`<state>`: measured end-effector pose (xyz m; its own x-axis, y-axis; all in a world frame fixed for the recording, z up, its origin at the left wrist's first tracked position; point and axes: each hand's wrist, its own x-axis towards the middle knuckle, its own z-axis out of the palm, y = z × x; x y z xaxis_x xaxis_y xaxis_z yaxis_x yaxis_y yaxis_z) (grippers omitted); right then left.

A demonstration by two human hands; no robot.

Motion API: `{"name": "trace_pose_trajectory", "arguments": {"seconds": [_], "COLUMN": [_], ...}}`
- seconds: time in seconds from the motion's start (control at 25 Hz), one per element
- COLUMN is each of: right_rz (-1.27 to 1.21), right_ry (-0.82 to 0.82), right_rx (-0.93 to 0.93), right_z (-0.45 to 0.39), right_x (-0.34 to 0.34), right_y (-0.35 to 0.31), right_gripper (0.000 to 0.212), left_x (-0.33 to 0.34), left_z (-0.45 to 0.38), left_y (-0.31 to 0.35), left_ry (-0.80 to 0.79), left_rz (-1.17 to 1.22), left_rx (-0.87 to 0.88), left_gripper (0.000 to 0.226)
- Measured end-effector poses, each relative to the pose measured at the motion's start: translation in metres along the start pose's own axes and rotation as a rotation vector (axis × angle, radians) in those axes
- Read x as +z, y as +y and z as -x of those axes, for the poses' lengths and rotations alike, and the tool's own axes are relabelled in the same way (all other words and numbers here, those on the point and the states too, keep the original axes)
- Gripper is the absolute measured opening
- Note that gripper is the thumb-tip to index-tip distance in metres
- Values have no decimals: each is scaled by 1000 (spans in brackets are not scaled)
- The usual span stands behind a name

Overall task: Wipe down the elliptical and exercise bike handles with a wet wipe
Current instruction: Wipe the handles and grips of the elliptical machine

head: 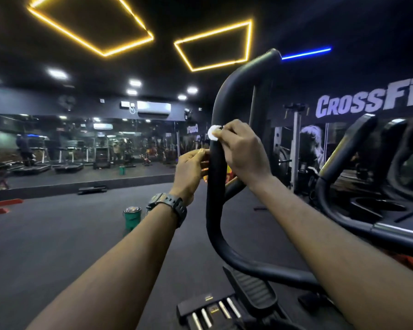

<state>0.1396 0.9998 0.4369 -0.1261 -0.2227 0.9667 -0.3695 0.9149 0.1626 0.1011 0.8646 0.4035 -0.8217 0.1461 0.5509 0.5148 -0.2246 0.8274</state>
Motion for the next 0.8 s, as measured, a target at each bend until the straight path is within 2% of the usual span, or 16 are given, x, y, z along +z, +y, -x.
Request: {"name": "trace_pose_trajectory", "arguments": {"seconds": [0.04,0.12,0.2,0.36,0.52,0.68,0.8], "right_rz": [3,27,64,91,88,117,75], "right_ry": [-22,-179,-286,-183,-443,-419,-560], "right_rx": [18,-66,-84,139,138,224,125], "right_z": [20,76,96,94,163,168,210], "right_x": [8,22,22,33,48,57,53], "right_y": [-7,-28,-32,-39,-61,-55,-66], "right_gripper": [16,15,21,11,17,12,17], "left_x": [-3,-13,-21,-28,-37,-43,-45], "left_z": [4,13,25,34,35,47,52], "left_y": [-9,-31,-53,-88,-115,-136,-149], "left_ry": [1,-8,-41,-62,-86,-154,-162], "left_rz": [-3,-3,8,32,-15,-30,37], "left_rx": [-22,-64,-94,-131,-116,-134,-149], "left_gripper": [33,35,35,35,32,35,31]}}
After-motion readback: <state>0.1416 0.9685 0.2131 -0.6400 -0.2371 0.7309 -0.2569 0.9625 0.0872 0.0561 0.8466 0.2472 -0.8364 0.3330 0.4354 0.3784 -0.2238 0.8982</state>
